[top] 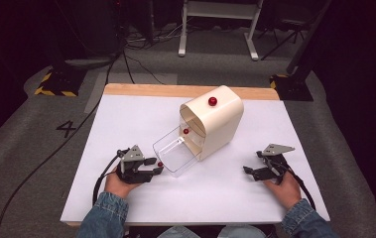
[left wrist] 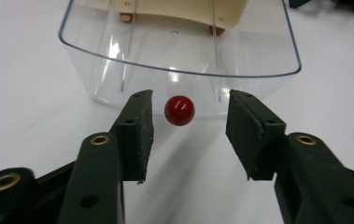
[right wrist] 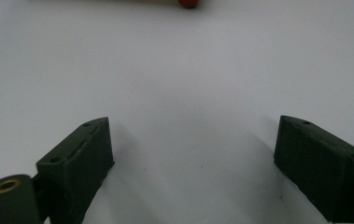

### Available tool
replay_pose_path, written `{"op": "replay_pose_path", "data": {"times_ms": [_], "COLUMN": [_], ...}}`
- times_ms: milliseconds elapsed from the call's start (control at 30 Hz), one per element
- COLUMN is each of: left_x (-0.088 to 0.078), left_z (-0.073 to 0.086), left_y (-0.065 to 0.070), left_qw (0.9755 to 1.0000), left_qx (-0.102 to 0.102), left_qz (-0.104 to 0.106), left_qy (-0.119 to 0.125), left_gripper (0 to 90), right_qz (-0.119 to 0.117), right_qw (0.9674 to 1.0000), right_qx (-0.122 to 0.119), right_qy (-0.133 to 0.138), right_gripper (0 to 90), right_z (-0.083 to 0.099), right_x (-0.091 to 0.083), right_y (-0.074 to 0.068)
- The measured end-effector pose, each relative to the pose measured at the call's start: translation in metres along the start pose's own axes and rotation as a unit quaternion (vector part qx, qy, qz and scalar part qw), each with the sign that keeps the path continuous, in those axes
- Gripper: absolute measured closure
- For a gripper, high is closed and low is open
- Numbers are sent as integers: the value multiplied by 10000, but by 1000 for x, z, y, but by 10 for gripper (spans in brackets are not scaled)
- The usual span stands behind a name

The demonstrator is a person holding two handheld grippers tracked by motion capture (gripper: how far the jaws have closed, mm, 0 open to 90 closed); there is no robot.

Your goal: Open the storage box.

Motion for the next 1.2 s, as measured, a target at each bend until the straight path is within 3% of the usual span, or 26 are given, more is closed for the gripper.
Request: {"op": "replay_pose_path", "data": {"times_ms": [67, 167, 400, 567, 667, 933, 1200], "left_x": [-6, -14, -26, -30, -33, -28, -8], "left_z": [-6, -15, -35, -50, -67, -93, -115], "left_y": [0, 2, 7, 9, 15, 21, 20], "left_qw": [10000, 9997, 9992, 9990, 9983, 9970, 9957], "left_qx": [-86, -102, -110, -5, 144, 295, 373], "left_qz": [-30, -63, -134, -161, -122, -80, 22], "left_qy": [35, 217, 359, 406, 542, 709, 844], "left_gripper": [444, 437, 437, 437, 437, 439, 432], "right_qz": [0, 1, 1, 2, 3, 6, 9], "right_qw": [10000, 10000, 10000, 10000, 10000, 10000, 10000], "right_qx": [0, 1, 0, -1, 1, 1, -2], "right_qy": [0, 0, 0, 1, 1, 2, 4], "right_gripper": [117, 117, 117, 117, 117, 117, 117], "right_z": [0, 0, 0, 0, 0, 0, 0], "right_x": [0, 0, 0, 0, 0, 0, 0], "right_y": [0, 0, 0, 0, 0, 0, 0]}}
Point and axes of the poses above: each handheld gripper's, and its own axes: x roughly forward along the jaws, z roughly out of its underside, y roughly to its right, the point moved 10 cm from there along x, roughly forward along the jaws, and after that the axes turned 12 degrees about z, right-handed, at the moved point
